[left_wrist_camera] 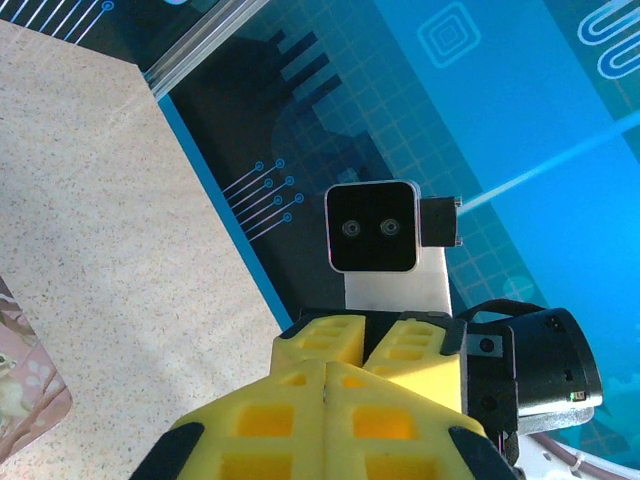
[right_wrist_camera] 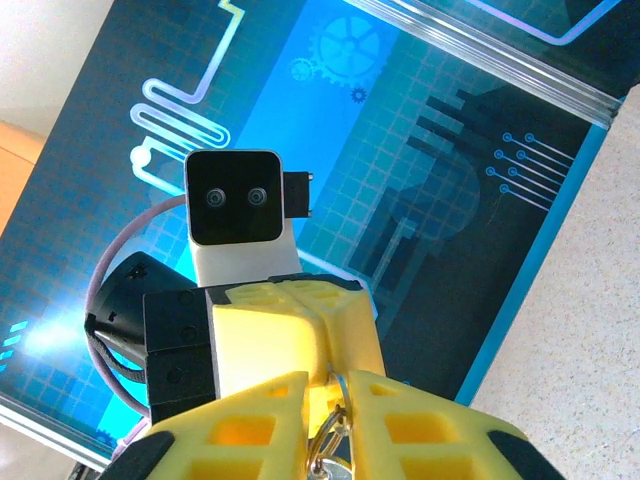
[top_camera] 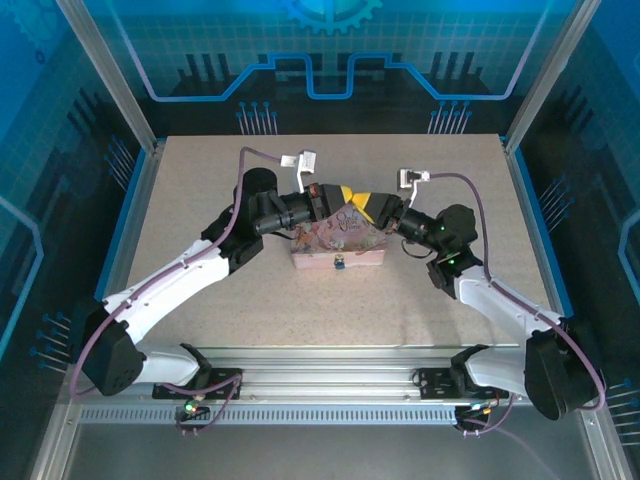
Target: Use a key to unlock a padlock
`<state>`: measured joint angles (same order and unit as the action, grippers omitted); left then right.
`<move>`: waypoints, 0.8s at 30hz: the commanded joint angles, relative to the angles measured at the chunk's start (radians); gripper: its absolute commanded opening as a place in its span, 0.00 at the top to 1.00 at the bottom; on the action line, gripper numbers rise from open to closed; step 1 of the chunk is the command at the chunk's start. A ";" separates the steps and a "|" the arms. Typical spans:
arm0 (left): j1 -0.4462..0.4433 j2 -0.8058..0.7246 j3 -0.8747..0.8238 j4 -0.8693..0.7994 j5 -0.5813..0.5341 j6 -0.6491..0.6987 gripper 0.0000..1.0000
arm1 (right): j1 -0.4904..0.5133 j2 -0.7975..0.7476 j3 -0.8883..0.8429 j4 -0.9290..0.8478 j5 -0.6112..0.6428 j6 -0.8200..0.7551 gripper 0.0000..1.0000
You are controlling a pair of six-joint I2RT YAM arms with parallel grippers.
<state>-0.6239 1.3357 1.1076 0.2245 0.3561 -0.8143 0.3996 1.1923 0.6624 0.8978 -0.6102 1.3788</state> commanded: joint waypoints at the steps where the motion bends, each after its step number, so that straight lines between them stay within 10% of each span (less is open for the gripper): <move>1: 0.005 -0.017 -0.018 0.018 -0.018 -0.003 1.00 | 0.001 -0.032 0.005 0.027 -0.011 -0.020 0.86; 12: 0.010 -0.030 -0.029 0.017 -0.017 -0.006 1.00 | -0.009 -0.056 -0.006 -0.021 -0.003 -0.048 1.00; 18: 0.027 -0.056 -0.057 -0.008 -0.035 -0.012 0.50 | -0.027 -0.094 -0.003 -0.122 -0.005 -0.101 1.00; 24: 0.043 -0.110 -0.111 -0.066 -0.058 0.011 0.46 | -0.063 -0.153 0.012 -0.322 -0.011 -0.210 1.00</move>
<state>-0.5934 1.2701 1.0206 0.2119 0.3328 -0.8314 0.3618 1.0782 0.6601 0.6823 -0.6113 1.2507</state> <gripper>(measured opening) 0.539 0.059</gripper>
